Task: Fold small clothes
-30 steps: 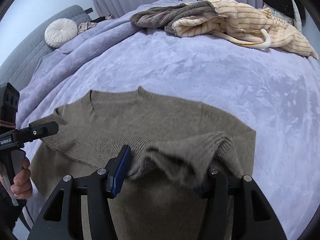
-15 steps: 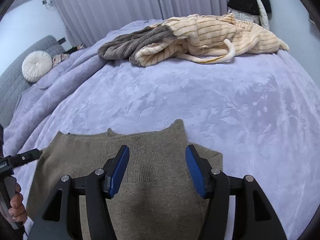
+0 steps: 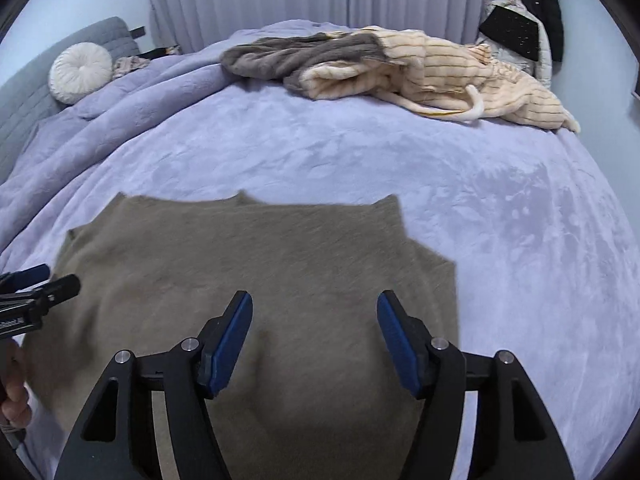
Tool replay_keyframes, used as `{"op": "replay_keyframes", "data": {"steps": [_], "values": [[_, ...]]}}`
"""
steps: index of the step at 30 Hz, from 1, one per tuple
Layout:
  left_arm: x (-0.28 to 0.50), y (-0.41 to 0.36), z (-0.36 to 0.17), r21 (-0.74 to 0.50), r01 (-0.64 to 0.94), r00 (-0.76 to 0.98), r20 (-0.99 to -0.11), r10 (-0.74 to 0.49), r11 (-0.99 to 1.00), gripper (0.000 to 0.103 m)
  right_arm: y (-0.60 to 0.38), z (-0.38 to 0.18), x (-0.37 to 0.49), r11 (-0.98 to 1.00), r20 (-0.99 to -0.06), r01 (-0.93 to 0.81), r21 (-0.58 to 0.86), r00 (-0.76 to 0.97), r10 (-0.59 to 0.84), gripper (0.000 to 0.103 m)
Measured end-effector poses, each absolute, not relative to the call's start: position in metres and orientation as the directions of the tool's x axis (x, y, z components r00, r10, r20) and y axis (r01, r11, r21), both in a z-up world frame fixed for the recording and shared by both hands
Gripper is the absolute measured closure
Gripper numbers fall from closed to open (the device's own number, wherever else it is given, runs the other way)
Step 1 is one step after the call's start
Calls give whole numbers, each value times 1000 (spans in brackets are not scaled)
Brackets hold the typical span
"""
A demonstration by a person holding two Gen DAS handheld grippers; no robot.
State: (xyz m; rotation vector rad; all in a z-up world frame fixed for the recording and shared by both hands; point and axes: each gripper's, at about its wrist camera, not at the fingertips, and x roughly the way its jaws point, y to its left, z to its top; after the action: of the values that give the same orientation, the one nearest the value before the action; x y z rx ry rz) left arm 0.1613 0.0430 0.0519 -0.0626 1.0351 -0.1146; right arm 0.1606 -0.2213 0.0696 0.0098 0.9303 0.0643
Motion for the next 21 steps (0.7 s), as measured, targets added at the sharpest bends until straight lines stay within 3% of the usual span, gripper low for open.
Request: {"op": "replay_keyframes", "data": {"steps": [3,6,12,14,17,21], "values": [[128,29,44,-46,93,494,-865,-86,995,5,-187,58,132,988,-829,-156,3,552,90,33],[104,45,31,-35,42,464,-885,-50,999,5,-181,39,103,981,-849,-175,-81,528,24,33],[39,111,43,-158,-83,500,-861,-96,984,5,-248,45,50,999,-851,-41,1,524,23,27],[28,142,38,-268,-177,494,-856,-150,947,5,-254,55,34,1000,-841,-18,-5,541,6,27],[34,166,15,-457,-222,451,-832,-325,861,5,-250,68,25,1000,-834,-20,4,551,14,27],[55,156,9,-598,-137,450,-748,-489,789,5,-226,80,32,998,-831,-53,16,554,43,27]]}}
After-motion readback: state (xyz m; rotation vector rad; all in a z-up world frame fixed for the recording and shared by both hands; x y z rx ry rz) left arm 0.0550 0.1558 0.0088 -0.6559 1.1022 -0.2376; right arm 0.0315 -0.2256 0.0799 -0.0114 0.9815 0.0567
